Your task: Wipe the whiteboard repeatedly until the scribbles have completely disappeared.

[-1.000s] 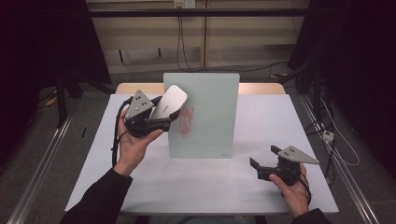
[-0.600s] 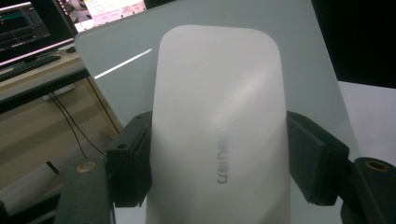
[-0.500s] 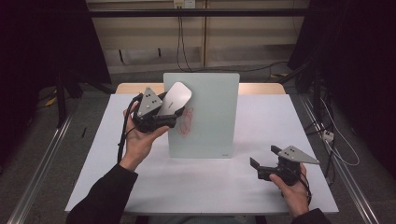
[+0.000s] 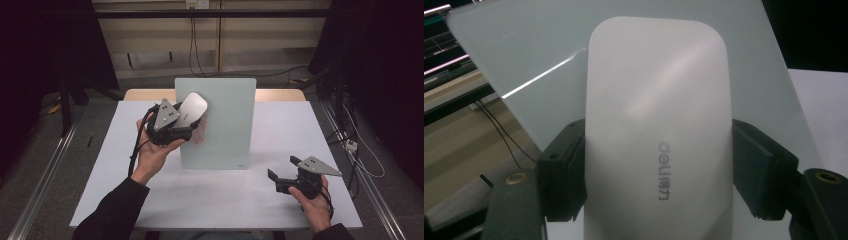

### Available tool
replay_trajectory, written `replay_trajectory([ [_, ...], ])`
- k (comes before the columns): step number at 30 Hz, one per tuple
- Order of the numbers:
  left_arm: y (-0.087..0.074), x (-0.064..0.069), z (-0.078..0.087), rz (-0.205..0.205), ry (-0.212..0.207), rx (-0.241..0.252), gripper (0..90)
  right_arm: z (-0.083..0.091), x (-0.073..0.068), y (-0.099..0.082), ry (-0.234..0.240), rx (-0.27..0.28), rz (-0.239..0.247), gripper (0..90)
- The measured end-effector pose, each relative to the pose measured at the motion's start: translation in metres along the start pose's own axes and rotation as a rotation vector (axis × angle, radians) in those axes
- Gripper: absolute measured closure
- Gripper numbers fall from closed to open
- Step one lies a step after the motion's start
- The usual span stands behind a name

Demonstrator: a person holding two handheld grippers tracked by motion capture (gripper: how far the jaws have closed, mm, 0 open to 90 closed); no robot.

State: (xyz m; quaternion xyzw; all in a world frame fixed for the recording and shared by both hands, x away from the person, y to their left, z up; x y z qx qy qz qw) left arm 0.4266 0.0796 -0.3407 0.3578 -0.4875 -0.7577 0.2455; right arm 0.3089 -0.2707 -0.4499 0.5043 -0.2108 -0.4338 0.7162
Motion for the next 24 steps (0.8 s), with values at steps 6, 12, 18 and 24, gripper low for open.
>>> replay_trajectory([
  [6, -0.012, 0.014, -0.003, -0.039, -0.032, -0.028, 30.3, 0.0, 0.0, 0.0, 0.001, 0.0, -0.002, 5.5],
  [12, -0.014, 0.017, -0.003, -0.049, -0.034, -0.047, 30.3, 0.0, 0.0, 0.0, 0.001, 0.001, -0.004, 5.5],
  [18, -0.004, 0.011, -0.003, -0.029, -0.02, -0.035, 30.4, 0.0, 0.0, 0.0, 0.001, 0.002, -0.003, 5.5],
  [24, 0.012, -0.003, -0.003, -0.023, 0.005, -0.014, 30.3, 0.0, 0.001, 0.0, 0.002, 0.005, -0.009, 5.5],
])
Point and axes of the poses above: each handheld gripper's, and its own axes: z roughly backward along the jaws, y roughly out of its top, x roughly to its right, the point moved 3 cm from there along -z, roughly forward along the jaws, and after that the axes turned 9 degrees about y, right-handed, at the moved point
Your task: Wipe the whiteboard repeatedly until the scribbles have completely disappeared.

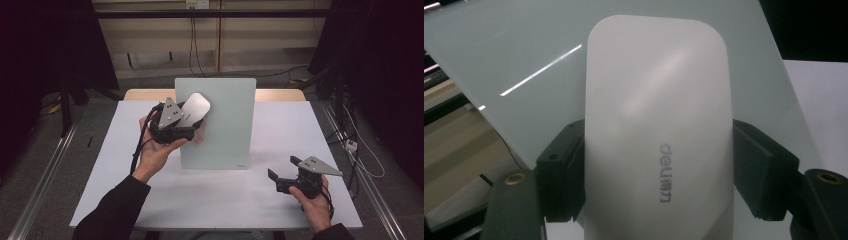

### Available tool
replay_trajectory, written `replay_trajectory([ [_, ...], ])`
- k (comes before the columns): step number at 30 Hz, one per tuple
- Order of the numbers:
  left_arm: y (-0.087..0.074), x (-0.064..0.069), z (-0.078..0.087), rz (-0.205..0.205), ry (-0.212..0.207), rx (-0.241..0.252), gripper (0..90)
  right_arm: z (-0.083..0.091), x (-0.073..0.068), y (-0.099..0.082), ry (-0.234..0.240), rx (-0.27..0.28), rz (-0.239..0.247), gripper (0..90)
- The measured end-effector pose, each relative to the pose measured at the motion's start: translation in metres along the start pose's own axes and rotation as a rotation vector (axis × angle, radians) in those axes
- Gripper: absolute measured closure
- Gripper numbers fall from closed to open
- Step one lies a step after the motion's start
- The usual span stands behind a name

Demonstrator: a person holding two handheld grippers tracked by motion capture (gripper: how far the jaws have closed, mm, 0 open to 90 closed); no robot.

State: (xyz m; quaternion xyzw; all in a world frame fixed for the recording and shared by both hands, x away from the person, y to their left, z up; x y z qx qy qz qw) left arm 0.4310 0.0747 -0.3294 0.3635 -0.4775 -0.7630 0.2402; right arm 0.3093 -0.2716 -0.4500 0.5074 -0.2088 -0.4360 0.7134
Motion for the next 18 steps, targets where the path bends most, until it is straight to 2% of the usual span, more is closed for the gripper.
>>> replay_trajectory([
  [4, 0.006, -0.004, 0.0, 0.009, 0.016, 0.013, 30.5, 0.0, 0.0, 0.0, 0.004, -0.001, 0.003, 5.5],
  [7, 0.004, 0.003, -0.001, -0.048, 0.043, 0.005, 30.4, 0.0, 0.0, 0.0, 0.004, -0.001, 0.004, 5.5],
  [11, -0.001, 0.013, -0.004, -0.08, 0.037, -0.005, 30.3, 0.0, -0.001, 0.0, 0.005, -0.002, 0.004, 5.5],
  [18, -0.015, 0.028, -0.006, -0.112, -0.006, -0.034, 30.3, 0.0, 0.0, 0.0, 0.005, -0.002, 0.003, 5.5],
])
Point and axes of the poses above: each handheld gripper's, and its own axes: z roughly backward along the jaws, y roughly out of its top, x roughly to its right, the point moved 3 cm from there along -z, roughly forward along the jaws, and after that the axes turned 9 degrees about y, right-handed, at the moved point
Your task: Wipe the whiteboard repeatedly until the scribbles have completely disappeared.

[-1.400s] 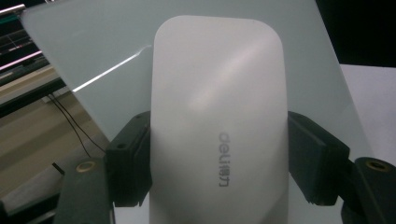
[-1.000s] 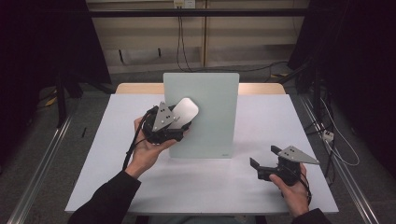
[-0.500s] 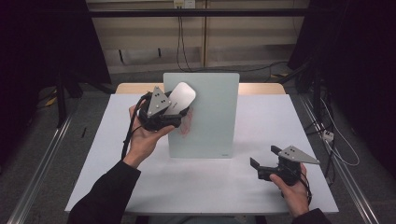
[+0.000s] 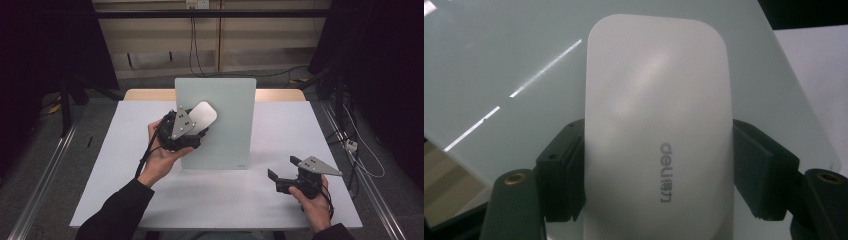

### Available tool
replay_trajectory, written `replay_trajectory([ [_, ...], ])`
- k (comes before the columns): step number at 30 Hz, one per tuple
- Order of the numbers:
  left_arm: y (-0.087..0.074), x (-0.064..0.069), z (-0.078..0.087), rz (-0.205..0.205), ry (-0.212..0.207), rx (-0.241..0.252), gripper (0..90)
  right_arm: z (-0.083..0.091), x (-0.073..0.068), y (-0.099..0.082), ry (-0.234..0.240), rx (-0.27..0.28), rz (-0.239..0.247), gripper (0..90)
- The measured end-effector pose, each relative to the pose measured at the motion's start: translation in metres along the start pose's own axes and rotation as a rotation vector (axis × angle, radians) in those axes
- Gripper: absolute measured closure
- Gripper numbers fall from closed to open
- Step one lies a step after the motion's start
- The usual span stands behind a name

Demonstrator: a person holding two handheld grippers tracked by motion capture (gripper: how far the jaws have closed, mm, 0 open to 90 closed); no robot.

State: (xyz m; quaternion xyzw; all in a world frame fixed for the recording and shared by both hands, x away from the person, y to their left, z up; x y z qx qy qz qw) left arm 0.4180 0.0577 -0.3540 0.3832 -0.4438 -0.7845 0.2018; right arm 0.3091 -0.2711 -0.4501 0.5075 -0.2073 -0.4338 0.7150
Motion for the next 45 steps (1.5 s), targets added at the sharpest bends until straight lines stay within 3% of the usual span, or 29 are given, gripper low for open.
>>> replay_trajectory([
  [6, -0.011, 0.011, -0.001, -0.012, -0.039, -0.022, 30.2, 0.0, 0.0, 0.0, -0.001, 0.0, -0.002, 5.5],
  [11, -0.011, 0.011, 0.0, -0.008, -0.047, -0.028, 30.3, 0.0, -0.001, 0.0, 0.001, -0.001, -0.002, 5.5],
  [24, 0.007, -0.02, 0.006, 0.042, 0.019, 0.01, 30.5, 0.0, -0.001, 0.0, 0.006, -0.001, 0.002, 5.3],
  [30, 0.002, -0.013, 0.005, 0.011, 0.019, 0.006, 30.4, 0.0, -0.001, 0.0, 0.007, 0.0, 0.004, 5.3],
  [45, -0.026, 0.027, -0.001, -0.06, -0.068, -0.052, 30.2, 0.0, -0.001, 0.0, 0.003, -0.001, 0.005, 5.3],
])
Point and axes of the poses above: each handheld gripper's, and its own axes: z roughly backward along the jaws, y roughly out of its top, x roughly to its right, the point moved 3 cm from there along -z, roughly forward along the jaws, and after that the axes turned 9 degrees about y, right-handed, at the moved point
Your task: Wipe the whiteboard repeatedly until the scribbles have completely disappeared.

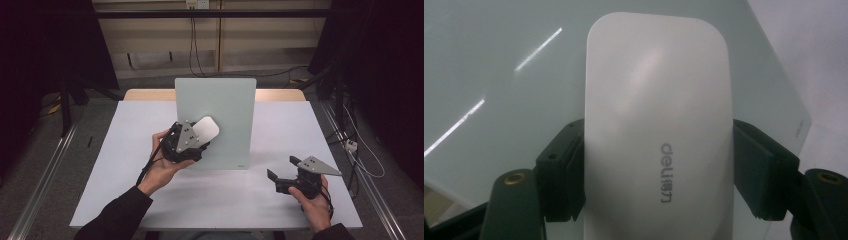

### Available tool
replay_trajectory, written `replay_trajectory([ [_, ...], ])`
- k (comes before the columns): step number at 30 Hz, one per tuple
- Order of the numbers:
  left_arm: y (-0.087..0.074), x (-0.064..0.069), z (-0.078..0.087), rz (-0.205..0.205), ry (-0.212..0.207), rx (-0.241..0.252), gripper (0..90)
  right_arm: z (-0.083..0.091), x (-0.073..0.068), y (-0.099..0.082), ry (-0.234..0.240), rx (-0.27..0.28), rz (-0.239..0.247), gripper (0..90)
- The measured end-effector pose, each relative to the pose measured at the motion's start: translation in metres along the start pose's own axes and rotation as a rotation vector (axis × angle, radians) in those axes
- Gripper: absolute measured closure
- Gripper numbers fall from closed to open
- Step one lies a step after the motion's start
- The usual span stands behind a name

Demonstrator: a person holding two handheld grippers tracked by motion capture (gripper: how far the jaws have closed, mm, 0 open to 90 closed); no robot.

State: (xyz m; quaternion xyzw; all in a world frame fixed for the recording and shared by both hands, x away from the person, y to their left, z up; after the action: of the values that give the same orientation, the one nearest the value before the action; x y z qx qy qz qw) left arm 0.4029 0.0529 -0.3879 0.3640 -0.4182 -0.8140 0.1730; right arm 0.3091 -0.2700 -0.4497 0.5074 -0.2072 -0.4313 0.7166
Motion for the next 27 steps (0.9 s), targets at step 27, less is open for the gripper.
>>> replay_trajectory([
  [27, 0.016, -0.021, 0.003, 0.024, 0.033, 0.031, 30.2, 0.0, 0.0, 0.0, 0.005, -0.002, -0.002, 5.3],
])
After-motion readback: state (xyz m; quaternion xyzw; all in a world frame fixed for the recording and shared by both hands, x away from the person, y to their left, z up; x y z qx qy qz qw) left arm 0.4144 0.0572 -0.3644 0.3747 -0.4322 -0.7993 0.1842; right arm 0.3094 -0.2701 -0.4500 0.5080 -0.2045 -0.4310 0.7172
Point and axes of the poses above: each handheld gripper's, and its own axes: z roughly backward along the jaws, y roughly out of its top, x roughly to its right, the point moved 3 cm from there along -z, roughly forward along the jaws, and after that the axes turned 9 degrees about y, right-handed, at the moved point
